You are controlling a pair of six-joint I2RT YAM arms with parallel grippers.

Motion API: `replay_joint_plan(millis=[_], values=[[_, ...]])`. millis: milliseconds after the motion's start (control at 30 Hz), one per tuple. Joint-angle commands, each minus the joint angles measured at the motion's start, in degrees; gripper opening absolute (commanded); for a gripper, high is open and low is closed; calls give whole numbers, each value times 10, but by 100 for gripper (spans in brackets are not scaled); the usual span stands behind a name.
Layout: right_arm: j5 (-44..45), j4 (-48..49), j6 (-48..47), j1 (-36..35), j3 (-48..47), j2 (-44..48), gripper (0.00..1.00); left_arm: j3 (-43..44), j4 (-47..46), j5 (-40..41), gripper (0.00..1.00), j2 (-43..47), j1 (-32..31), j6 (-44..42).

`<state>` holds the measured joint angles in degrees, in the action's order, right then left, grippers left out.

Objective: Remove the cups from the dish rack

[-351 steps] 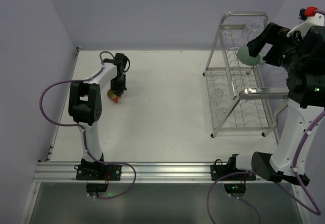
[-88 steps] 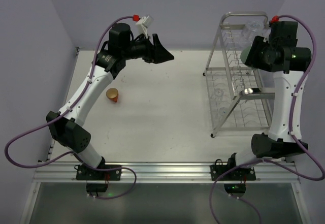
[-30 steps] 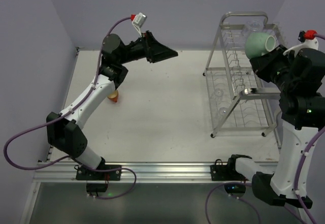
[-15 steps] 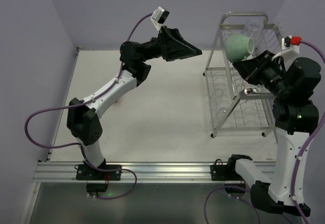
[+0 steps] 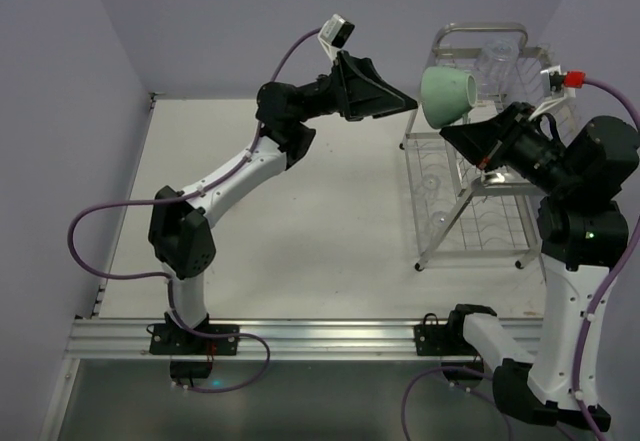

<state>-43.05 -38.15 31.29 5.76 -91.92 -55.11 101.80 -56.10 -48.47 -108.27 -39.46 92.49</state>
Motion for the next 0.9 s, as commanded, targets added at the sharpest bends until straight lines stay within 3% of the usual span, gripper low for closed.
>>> replay_joint_plan(millis=[0,467,633,767,867], values=[[-42,50,2,1,8,3,0,30,-19,14,69,-5,-7,7],[-29,66,-4,-37,47,-2,0,53,-2,44,68,-20,-27,4],[-2,57,-12,-71,44,-4,0,57,23,57,61,-25,-37,4],[9,55,-18,-81,46,-5,0,49,26,61,40,-20,-40,9],[12,55,-21,-81,50,-3,0,38,34,64,11,-12,-40,9]])
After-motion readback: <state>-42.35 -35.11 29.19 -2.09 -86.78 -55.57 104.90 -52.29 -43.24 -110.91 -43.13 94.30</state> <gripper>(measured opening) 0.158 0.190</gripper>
